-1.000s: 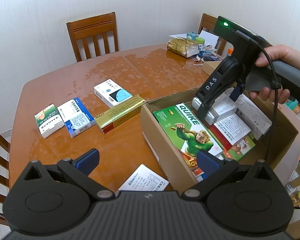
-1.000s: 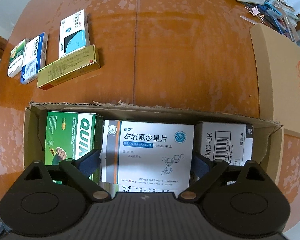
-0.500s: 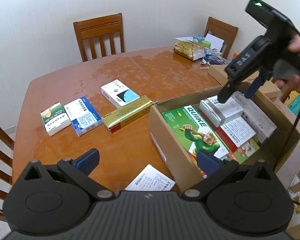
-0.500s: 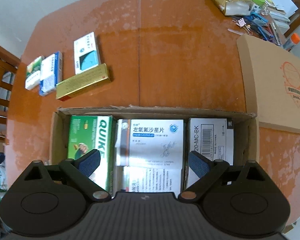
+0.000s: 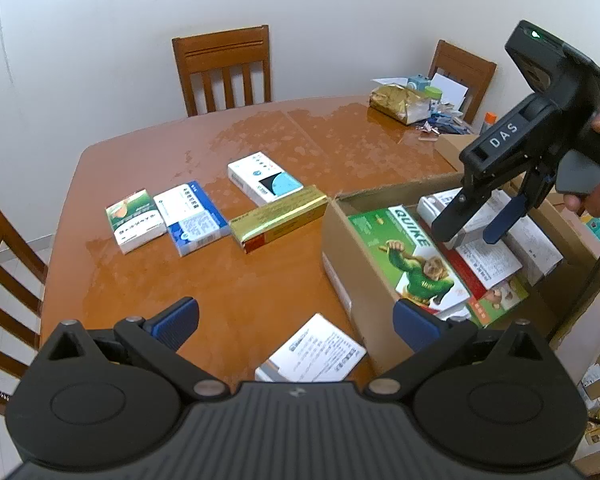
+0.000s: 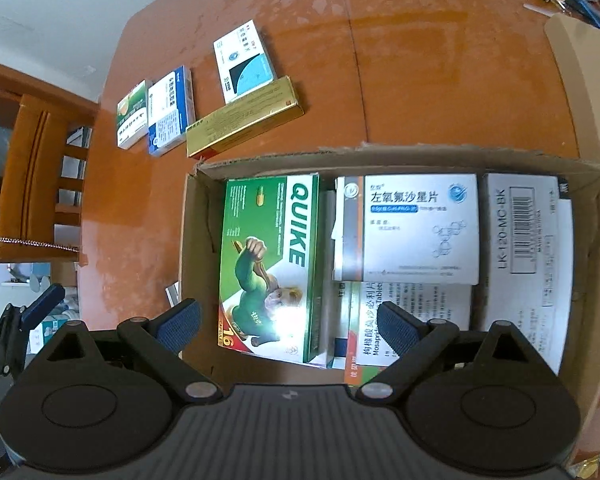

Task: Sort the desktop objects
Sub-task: 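Withdraw the right gripper up out of the cardboard box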

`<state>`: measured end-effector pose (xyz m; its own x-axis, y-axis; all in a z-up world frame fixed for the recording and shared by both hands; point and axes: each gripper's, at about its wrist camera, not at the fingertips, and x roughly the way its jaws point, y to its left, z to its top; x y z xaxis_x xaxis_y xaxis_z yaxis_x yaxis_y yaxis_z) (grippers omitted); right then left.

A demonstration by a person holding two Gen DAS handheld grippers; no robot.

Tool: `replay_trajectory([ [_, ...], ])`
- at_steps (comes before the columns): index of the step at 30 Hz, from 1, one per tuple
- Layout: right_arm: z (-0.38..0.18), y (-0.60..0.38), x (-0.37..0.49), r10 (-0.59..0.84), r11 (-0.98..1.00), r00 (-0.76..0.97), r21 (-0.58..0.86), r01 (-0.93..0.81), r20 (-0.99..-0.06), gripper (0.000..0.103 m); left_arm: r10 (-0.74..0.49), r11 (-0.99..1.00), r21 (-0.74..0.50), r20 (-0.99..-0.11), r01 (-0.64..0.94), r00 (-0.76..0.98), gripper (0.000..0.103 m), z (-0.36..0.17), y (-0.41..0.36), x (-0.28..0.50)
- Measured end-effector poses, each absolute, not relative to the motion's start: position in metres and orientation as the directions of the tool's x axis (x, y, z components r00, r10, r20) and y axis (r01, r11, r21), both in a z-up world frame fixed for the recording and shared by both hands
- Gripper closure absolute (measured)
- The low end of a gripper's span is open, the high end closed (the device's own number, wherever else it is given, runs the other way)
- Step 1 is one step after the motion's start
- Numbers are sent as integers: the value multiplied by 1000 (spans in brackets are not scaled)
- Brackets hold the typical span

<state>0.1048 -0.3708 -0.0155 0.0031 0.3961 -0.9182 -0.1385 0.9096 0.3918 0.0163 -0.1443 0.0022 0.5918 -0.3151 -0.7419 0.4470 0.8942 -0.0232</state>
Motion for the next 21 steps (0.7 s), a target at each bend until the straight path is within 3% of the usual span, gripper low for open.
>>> replay_trajectory([
  [21, -25, -374, 104, 409, 910, 56, 403, -95, -911, 6, -294, 903, -18, -756, 430, 585, 0, -2, -123, 19],
])
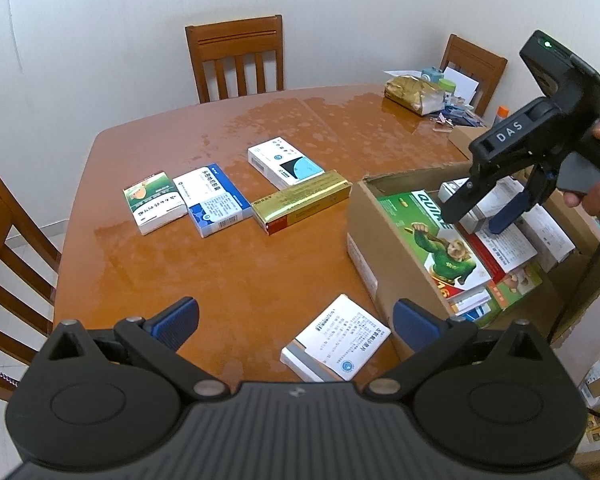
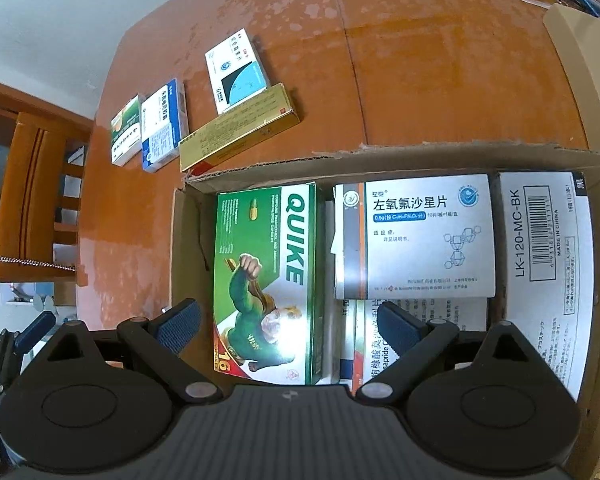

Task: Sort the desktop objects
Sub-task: 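Withdraw the right gripper up out of the cardboard box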

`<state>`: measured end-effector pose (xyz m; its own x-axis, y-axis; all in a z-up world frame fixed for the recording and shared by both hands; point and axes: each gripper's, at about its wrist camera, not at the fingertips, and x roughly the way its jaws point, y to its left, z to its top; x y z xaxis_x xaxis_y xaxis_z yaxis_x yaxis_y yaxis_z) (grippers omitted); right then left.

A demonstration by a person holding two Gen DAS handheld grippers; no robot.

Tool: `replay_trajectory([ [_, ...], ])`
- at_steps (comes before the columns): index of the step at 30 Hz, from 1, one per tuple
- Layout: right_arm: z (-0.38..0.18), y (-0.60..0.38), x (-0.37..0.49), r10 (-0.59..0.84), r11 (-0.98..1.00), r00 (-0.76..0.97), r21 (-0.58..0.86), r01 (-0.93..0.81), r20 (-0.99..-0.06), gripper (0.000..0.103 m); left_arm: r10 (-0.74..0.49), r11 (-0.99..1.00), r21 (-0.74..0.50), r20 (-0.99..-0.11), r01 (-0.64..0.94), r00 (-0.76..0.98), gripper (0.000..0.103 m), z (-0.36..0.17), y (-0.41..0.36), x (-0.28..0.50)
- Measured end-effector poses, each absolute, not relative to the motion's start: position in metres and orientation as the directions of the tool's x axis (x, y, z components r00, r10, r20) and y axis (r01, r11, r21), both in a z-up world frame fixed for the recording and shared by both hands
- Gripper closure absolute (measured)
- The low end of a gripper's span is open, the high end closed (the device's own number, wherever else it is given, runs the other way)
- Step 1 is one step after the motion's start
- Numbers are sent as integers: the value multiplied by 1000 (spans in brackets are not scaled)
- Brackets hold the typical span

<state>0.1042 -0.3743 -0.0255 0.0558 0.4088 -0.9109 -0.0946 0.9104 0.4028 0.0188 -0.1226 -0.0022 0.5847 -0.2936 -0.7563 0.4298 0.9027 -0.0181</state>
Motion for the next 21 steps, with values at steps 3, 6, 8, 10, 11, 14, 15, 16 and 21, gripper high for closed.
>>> replay_trajectory([
  [3, -14, -373, 99, 394, 917, 86, 386, -97, -915, 6, -289, 904, -13, -755, 428, 589, 0, -3, -117, 19],
  [6, 19, -368, 90, 413, 909, 161, 396, -127, -896, 6, -275, 912, -13, -761, 410, 588, 0, -7, -106, 21],
  [8, 43, -359, 86, 441, 895, 208, 412, -171, -873, 6, -264, 919, -17, -768, 394, 583, 0, -10, -97, 24],
  [10, 66, -343, 83, 468, 878, 240, 419, -229, -850, 3, -258, 921, -16, -773, 389, 580, 0, -14, -90, 27],
  [11, 73, -334, 82, 475, 873, 248, 416, -254, -844, 2, -260, 919, -17, -775, 393, 576, 0, -16, -88, 29],
  [14, 83, -308, 79, 493, 855, 253, 410, -317, -833, 1, -258, 894, 17, -798, 448, 544, 0, -27, -93, 34],
  [15, 82, -301, 78, 501, 848, 244, 415, -331, -830, 1, -257, 880, 40, -798, 473, 545, 0, -31, -97, 34],
  [16, 80, -295, 78, 509, 842, 232, 423, -335, -829, 1, -258, 866, 63, -793, 496, 552, 0, -36, -100, 33],
  [21, 62, -282, 74, 527, 830, 185, 455, -323, -830, 1, -298, 824, 24, -831, 565, 470, 0, -66, -118, 46],
])
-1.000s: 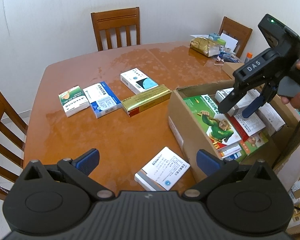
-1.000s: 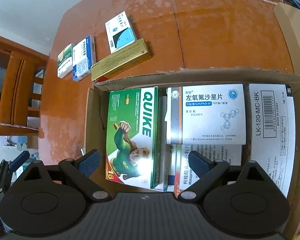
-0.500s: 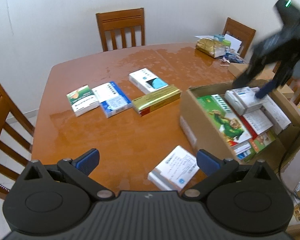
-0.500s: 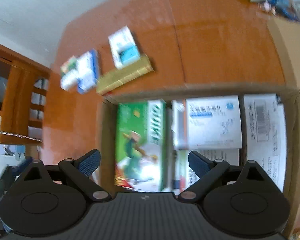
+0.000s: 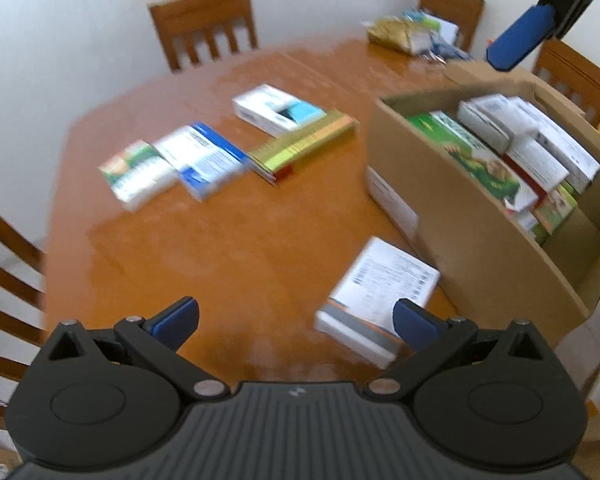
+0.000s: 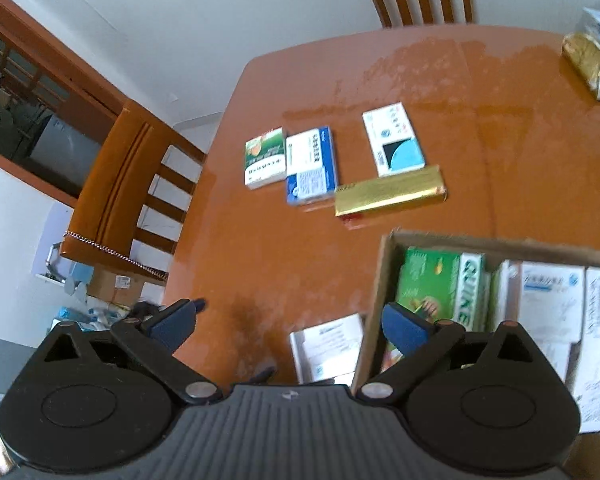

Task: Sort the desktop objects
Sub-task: 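Withdraw the right gripper up out of the cardboard box, then move the open right gripper down to the white box lying flat on the table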

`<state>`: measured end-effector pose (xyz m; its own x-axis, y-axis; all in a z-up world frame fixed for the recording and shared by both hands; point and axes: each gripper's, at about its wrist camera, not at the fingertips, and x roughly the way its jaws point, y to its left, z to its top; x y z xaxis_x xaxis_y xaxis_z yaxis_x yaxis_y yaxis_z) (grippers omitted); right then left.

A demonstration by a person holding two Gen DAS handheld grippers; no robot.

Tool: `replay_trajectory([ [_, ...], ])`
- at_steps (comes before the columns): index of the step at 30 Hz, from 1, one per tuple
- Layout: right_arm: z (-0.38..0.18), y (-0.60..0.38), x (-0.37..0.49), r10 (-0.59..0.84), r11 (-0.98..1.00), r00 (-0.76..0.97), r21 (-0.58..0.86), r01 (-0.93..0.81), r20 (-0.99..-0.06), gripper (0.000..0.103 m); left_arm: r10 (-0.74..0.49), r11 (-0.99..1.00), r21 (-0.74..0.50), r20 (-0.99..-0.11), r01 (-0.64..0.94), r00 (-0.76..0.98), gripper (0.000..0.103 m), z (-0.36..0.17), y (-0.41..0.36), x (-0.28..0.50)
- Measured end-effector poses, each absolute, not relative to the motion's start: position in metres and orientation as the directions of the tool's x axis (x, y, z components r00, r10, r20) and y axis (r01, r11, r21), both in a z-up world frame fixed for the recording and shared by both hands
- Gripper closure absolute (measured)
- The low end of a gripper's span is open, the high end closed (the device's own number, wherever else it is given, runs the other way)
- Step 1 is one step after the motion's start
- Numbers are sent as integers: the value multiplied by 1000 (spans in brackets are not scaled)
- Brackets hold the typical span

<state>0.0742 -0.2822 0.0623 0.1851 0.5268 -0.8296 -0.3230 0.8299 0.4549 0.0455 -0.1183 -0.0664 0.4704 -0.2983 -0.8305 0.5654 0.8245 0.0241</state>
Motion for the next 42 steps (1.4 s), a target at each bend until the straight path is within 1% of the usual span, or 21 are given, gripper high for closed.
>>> replay_trajectory([
  [6, 56, -293, 67, 545, 828, 178, 492, -269, -820, 1, -332, 719, 48, -853, 693, 403, 0, -95, -146, 40],
  [9, 56, -300, 67, 541, 832, 179, 492, -255, -822, 1, -342, 684, 55, -856, 727, 387, 0, -106, -153, 40],
  [13, 54, -306, 69, 535, 838, 180, 492, -237, -825, 1, -297, 694, 110, -856, 711, 422, 0, -114, -155, 47],
  [20, 49, -308, 74, 531, 841, 174, 492, -226, -829, 1, -247, 759, 116, -859, 640, 449, 0, -114, -131, 64],
  [24, 47, -304, 77, 529, 841, 165, 490, -228, -832, 1, -281, 724, 113, -853, 681, 440, 0, -110, -131, 65],
  [28, 48, -299, 78, 534, 837, 159, 493, -235, -830, 1, -291, 680, 157, -839, 716, 460, 0, -109, -146, 66],
  [31, 48, -299, 78, 534, 837, 159, 491, -242, -830, 1, -338, 630, 140, -836, 764, 432, 0, -108, -154, 66],
  [35, 47, -304, 78, 533, 840, 164, 495, -222, -830, 1, -349, 583, 142, -845, 800, 405, 0, -113, -162, 68],
  [39, 45, -308, 77, 533, 841, 163, 498, -212, -830, 1, -370, 555, 120, -851, 823, 373, 1, -114, -163, 69],
  [41, 43, -310, 77, 531, 842, 161, 497, -207, -832, 1, -380, 540, 108, -853, 834, 357, 1, -115, -163, 69],
  [42, 43, -311, 77, 531, 843, 161, 498, -203, -832, 1, -385, 533, 103, -855, 840, 349, 5, -116, -164, 69],
])
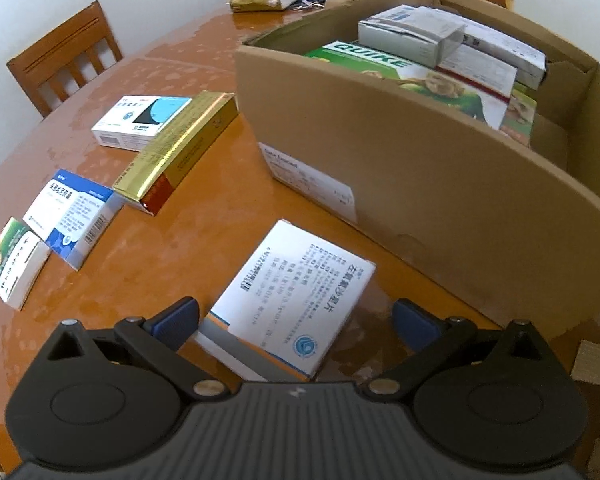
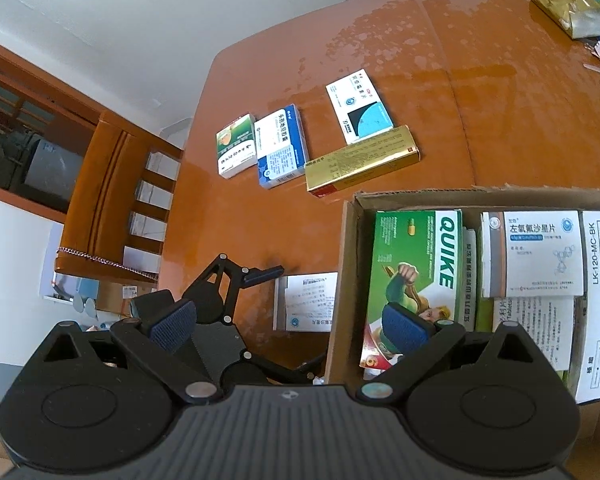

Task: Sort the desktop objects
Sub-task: 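Move the open right gripper down to the white box lying flat on the table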

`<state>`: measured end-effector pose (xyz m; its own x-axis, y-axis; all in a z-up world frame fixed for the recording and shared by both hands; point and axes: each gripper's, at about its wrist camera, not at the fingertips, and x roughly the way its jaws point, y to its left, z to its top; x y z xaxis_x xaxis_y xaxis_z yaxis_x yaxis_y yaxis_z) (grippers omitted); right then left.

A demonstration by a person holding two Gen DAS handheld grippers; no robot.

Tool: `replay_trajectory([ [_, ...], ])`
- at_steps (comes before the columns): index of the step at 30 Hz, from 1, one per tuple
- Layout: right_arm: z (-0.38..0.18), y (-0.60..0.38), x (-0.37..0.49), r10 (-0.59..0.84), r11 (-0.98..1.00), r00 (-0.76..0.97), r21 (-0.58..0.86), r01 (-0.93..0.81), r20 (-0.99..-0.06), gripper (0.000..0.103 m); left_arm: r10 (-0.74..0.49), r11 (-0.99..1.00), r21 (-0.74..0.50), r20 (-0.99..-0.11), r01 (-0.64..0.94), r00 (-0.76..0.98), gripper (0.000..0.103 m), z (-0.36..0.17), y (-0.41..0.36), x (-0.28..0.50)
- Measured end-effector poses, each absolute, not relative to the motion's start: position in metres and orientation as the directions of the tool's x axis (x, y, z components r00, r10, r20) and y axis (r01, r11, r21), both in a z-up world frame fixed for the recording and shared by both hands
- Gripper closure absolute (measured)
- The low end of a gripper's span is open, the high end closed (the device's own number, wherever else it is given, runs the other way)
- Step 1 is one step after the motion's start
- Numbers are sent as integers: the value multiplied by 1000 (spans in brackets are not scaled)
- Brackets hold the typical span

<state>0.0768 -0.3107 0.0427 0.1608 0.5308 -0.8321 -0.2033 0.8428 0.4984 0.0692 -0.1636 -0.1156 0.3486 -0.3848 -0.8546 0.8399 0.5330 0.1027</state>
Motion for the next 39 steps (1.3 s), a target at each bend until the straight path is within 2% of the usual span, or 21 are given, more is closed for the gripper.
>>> replay_trajectory([
  [3, 42, -314, 76, 534, 842, 162, 504, -192, -830, 1, -411, 537, 34, -862, 843, 297, 27, -115, -160, 75],
  [6, 41, -316, 76, 538, 840, 162, 511, -184, -827, 1, -432, 556, -12, -859, 831, 276, 36, -114, -156, 79],
  [15, 43, -313, 75, 538, 840, 163, 509, -188, -827, 1, -418, 554, 11, -861, 832, 290, 36, -114, -144, 71],
  [31, 42, -244, 60, 536, 817, 76, 495, -295, -841, 1, -378, 629, 18, -867, 777, 326, 37, -107, -58, 26],
  [34, 43, -225, 55, 536, 808, 57, 493, -323, -842, 1, -379, 644, 46, -848, 763, 371, 31, -101, -53, 20],
  [36, 43, -213, 51, 536, 801, 44, 491, -342, -843, 1, -389, 652, 55, -832, 756, 395, 20, -95, -49, 16],
  [39, 43, -196, 46, 531, 795, 30, 486, -364, -847, 1, -399, 666, 48, -821, 744, 409, 19, -90, -45, 12],
])
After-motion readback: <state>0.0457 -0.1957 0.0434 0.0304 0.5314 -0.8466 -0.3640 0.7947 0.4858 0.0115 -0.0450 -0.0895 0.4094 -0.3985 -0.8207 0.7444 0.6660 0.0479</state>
